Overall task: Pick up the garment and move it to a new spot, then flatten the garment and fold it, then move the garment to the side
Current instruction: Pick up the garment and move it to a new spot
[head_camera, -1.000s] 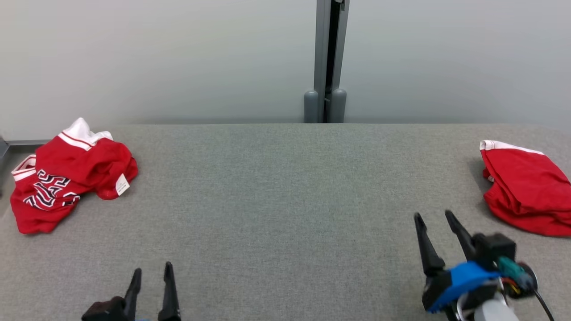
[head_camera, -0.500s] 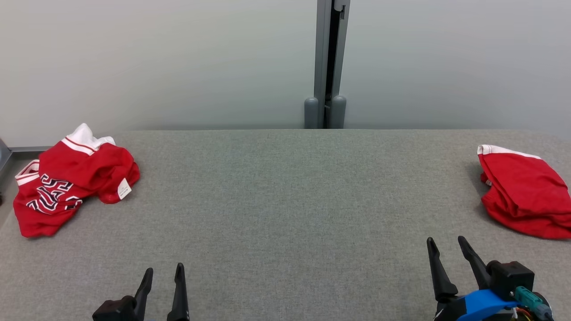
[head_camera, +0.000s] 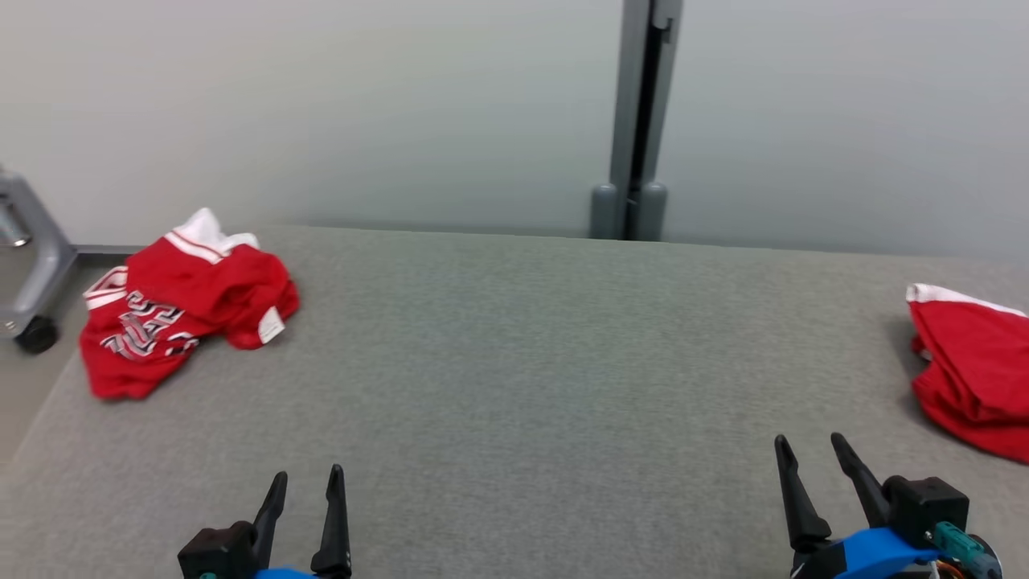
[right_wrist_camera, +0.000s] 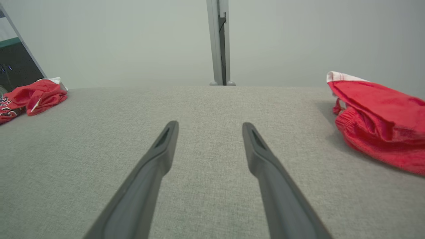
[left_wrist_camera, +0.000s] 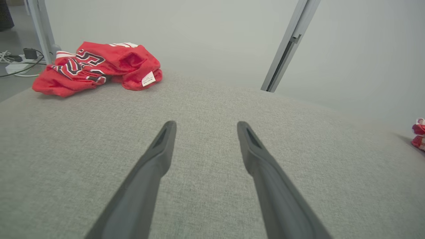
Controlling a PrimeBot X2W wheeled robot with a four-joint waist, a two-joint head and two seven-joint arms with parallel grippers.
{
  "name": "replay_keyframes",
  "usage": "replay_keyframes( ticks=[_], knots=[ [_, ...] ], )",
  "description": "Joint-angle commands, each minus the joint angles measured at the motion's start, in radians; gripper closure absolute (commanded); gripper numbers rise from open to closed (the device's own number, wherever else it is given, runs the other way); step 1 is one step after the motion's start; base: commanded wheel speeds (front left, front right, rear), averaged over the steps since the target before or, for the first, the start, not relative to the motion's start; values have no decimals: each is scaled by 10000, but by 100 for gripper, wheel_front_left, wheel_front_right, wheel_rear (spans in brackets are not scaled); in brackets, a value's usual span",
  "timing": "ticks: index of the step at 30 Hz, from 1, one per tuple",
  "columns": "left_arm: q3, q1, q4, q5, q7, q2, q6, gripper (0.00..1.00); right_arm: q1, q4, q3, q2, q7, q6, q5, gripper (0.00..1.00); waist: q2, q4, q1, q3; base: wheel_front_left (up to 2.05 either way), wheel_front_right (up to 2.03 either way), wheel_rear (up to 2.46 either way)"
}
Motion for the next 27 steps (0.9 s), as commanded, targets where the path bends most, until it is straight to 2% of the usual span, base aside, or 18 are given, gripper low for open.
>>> replay_keyframes(
  ticks=[1, 10, 16, 23, 27],
  knots=[
    [25, -192, -40, 23, 4, 58, 17, 0, 64, -75, -17, -20, -11, 1, -70, 0, 0, 257, 0, 104, 0, 0, 0],
    [150, -150, -312, -59, 59, 277, 154, 0, 41, 13, 391, -20, -82, 1, 288, 0, 0, 2273, 0, 46, 0, 0, 0],
    [230, -19, -541, -140, 96, 394, 206, 0, -38, 121, 697, -24, -127, 1, 420, 0, 0, 3329, 0, -25, 0, 0, 0],
    [278, 164, -746, -223, 107, 543, 223, 0, -156, 164, 930, -24, -91, 1, 444, 0, 0, 3859, 0, -44, 0, 0, 0],
    [565, -27, -974, -280, 136, 919, 284, 0, -210, 55, 1061, -22, -31, 1, 443, 0, 0, 3894, 0, 45, 0, 0, 0]
  ],
)
